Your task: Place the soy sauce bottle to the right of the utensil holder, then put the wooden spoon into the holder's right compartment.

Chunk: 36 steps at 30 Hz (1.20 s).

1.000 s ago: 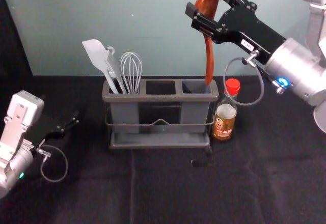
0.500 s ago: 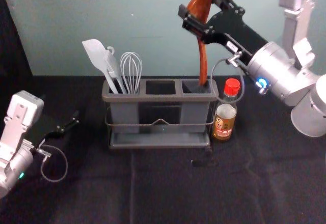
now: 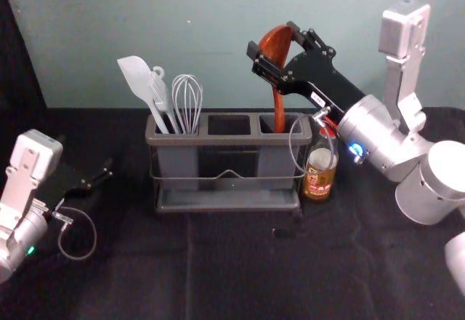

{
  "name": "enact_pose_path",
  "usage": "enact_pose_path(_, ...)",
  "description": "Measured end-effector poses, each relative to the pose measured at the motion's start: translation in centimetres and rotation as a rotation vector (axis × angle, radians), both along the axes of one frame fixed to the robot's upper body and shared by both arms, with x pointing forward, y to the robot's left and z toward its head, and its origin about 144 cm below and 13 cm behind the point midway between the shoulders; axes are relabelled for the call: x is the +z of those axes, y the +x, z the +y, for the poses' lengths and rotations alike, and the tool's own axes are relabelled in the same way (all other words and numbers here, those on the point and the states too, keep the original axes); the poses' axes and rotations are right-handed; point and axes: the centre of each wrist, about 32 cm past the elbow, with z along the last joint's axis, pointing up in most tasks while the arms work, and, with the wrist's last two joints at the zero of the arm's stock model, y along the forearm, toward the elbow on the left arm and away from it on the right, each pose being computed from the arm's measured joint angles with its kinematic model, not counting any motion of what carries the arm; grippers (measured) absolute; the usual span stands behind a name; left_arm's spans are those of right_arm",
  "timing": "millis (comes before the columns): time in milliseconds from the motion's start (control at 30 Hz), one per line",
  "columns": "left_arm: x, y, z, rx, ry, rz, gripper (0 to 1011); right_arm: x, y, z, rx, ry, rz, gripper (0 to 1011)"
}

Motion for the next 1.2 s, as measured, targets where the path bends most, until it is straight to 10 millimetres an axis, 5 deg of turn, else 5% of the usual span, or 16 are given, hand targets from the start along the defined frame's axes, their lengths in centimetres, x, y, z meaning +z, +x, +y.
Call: enact_pose_path(1200, 0.0, 0.0, 0.0, 0.0, 0.0, 0.0, 1011, -5.2, -2.0, -0.4, -0.024, 0.07, 0.08, 834)
